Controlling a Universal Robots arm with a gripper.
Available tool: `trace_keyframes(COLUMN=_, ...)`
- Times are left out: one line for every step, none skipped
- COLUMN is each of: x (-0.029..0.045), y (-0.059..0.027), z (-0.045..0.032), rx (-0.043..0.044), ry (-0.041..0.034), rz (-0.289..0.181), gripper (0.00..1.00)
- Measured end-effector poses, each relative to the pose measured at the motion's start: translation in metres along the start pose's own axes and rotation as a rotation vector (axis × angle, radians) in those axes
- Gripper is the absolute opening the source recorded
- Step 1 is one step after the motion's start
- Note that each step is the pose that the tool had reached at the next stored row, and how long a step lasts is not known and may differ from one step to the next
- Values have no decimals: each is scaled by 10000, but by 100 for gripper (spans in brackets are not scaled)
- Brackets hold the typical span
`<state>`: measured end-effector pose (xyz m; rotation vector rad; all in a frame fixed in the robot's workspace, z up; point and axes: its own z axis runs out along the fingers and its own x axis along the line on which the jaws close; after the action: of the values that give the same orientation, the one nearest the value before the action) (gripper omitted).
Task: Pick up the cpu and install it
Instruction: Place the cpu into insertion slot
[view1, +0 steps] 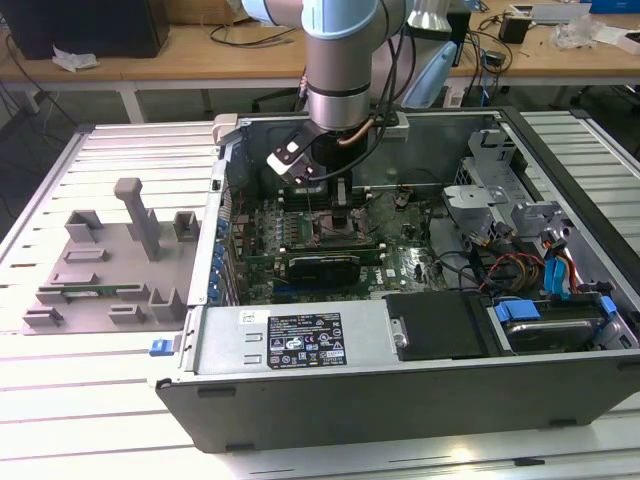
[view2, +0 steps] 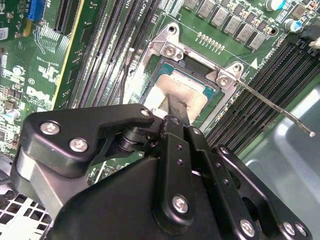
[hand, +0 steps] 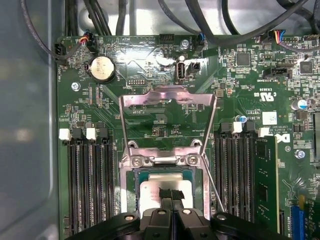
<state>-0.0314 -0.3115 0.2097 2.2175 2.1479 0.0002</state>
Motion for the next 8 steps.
trace_keyframes(x=0, y=0, z=-10, rx=0, ry=-1, rz=0, gripper=11)
trace_keyframes(x=-1, y=1, z=-34, rx=0, ry=0, rz=0, gripper=11)
trace_keyframes(x=-2, y=2, z=-52, rx=0, ry=0, rz=0, gripper=11)
trace_keyframes(x=-3, y=3, z=-68, rx=0, ry=0, rz=0, gripper=11)
trace_keyframes(x=-3, y=3, z=-83, rx=0, ry=0, rz=0, gripper=11)
trace_keyframes(x=-4, y=4, z=-107, rx=0, ry=0, rz=0, gripper=11)
trace_keyframes(x=-5, y=5, z=-121, rx=0, ry=0, rz=0, gripper=11)
trace_keyframes(x=-5, y=5, z=-134, rx=1, ry=0, rz=0, gripper=11)
